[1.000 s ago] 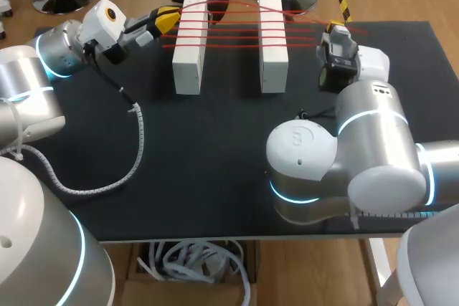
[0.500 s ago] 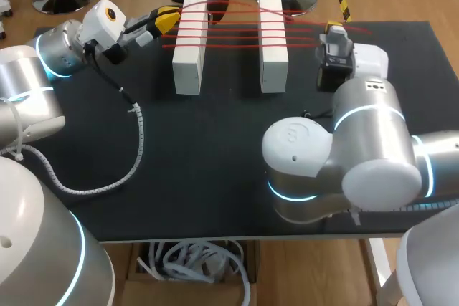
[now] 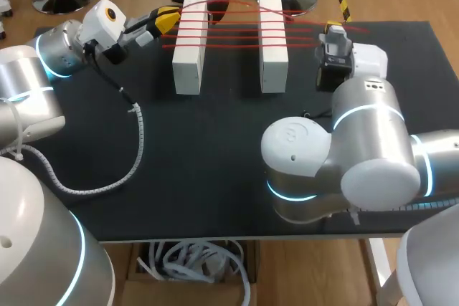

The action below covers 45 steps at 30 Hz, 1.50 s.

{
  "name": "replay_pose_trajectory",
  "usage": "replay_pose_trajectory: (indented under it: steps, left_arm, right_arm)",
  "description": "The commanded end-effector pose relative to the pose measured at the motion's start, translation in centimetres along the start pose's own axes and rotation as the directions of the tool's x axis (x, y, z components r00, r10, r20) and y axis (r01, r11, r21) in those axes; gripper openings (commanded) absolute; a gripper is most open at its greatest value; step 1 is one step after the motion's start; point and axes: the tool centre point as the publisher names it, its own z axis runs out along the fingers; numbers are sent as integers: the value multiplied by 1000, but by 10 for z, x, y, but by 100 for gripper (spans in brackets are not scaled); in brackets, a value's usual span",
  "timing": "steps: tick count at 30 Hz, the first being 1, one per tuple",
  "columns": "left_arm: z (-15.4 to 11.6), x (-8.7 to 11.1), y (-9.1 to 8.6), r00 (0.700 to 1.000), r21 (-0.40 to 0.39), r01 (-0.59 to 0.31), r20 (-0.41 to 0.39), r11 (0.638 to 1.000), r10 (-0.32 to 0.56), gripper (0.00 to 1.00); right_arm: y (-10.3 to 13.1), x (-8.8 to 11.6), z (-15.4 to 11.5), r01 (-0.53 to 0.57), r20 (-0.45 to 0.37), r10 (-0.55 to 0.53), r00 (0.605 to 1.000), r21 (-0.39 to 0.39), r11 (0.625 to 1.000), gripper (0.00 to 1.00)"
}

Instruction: Grab the tape and strap the tape.

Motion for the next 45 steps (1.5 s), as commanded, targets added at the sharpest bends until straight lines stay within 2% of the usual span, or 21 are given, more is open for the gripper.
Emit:
replay_pose_trajectory:
  steps: [1,3,4,5,6,7,8,9,10,11,27,28,31,35,36,40,45]
  left_arm:
    - [1,-4,2,997,-248,70,-8,966,-74,0]
    - [3,-5,4,995,-381,91,1,920,-98,0]
    - [6,-6,6,992,-496,115,10,861,-127,0]
    - [8,-7,8,990,-572,127,16,811,-143,0]
    - [10,-7,8,990,-619,120,21,776,-136,0]
    - [12,-8,10,989,-683,126,34,720,-141,0]
    - [15,-9,10,993,-697,103,33,709,-113,0]
    - [16,-9,9,994,-720,106,53,686,-99,0]
    - [18,-10,11,995,-754,91,37,651,-96,0]
    - [20,-10,11,996,-754,79,39,652,-76,0]
    - [20,-10,11,996,-754,79,39,652,-76,0]
    - [21,-11,10,998,-763,46,13,645,-56,0]
    - [28,-13,8,997,-822,21,-23,570,-70,0]
    - [38,-11,5,995,-898,7,-36,439,-90,0]
    - [38,-10,4,996,-902,-2,-38,432,-76,0]
    - [39,-8,0,998,-930,11,-14,366,-65,0]
    - [38,-5,-4,1000,-938,9,5,346,-11,0]
  right_arm:
    - [-1,3,-1,2,6,-2,1000,-3,1000,0]
    - [-1,3,-1,2,6,-2,1000,-3,1000,0]
    - [-1,3,-1,2,6,-2,1000,-3,1000,0]
    - [-1,3,-1,2,6,-2,1000,-3,1000,0]
    - [-1,3,-1,2,6,-2,1000,-3,1000,0]
    - [-1,3,-1,2,6,-2,1000,-3,1000,0]
    - [-1,3,-1,2,6,-2,1000,-3,1000,0]
    - [-1,3,-1,2,6,-2,1000,-3,1000,0]
    - [-1,3,-1,2,6,-2,1000,-3,1000,0]
    - [-1,3,-1,2,6,-2,1000,-3,1000,0]
    - [-1,3,-1,2,6,-2,1000,-3,1000,0]
    - [-1,3,-1,2,6,-2,1000,-3,1000,0]
    - [-1,3,-1,2,6,-2,1000,-3,1000,0]
    - [-1,3,-1,2,6,-2,1000,-3,1000,0]
    - [-1,3,-1,2,6,-2,1000,-3,1000,0]
    - [-1,3,-1,2,6,-2,1000,-3,1000,0]
    - [-1,3,-1,2,6,-2,1000,-3,1000,0]
